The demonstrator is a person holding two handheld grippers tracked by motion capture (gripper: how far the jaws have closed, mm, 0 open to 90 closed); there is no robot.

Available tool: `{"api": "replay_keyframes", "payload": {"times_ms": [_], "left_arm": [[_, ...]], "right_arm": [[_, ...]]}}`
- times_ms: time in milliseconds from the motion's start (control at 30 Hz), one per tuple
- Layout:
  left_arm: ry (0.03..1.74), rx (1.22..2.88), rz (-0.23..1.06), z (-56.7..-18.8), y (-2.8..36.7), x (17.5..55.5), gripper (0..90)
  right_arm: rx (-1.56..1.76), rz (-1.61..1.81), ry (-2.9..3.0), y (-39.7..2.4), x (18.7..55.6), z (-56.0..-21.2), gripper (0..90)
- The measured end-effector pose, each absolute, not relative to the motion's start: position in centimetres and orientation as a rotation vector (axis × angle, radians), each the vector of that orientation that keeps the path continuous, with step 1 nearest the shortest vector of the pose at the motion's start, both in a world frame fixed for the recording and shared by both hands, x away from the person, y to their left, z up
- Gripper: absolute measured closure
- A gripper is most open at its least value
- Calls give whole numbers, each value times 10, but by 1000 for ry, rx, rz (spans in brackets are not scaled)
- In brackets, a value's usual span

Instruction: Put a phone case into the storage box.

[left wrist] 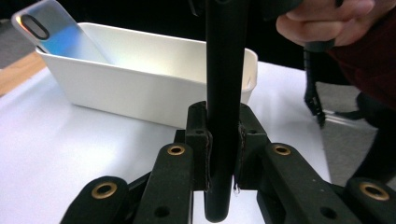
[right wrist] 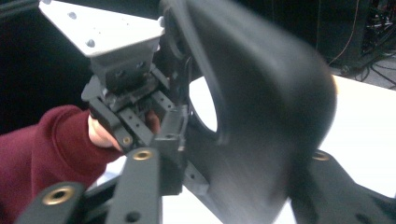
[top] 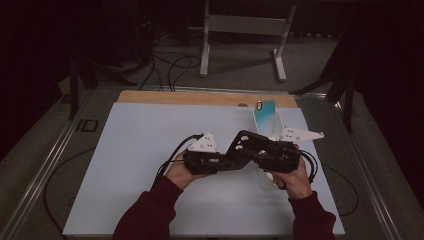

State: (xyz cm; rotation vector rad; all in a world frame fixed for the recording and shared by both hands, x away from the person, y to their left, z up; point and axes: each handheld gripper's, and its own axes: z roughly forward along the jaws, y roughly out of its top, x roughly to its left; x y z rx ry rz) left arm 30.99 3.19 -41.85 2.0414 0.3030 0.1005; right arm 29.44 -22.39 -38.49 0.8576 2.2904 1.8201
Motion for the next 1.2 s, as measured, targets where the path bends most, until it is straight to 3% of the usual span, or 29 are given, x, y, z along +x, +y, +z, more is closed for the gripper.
{"api": "replay_keyframes", "payload": {"times_ms": [167, 200, 233, 433, 1200], "left_arm": [[311, 2043, 123, -419, 29, 308, 799], [311, 2041, 128, -419, 29, 308, 800], [318, 2040, 140, -419, 30, 307, 801], [396, 2022, 216, -417, 34, 309, 804], [486, 2022, 293, -420, 30, 310, 803]], "right_arm": [[881, 1794, 2268, -222, 294, -384, 449], [885, 1781, 2261, -222, 294, -384, 414], [894, 1768, 2250, -222, 294, -384, 316], [979, 1692, 2168, -224, 292, -381, 144], [1132, 1724, 1974, -210, 300, -367, 95]]}}
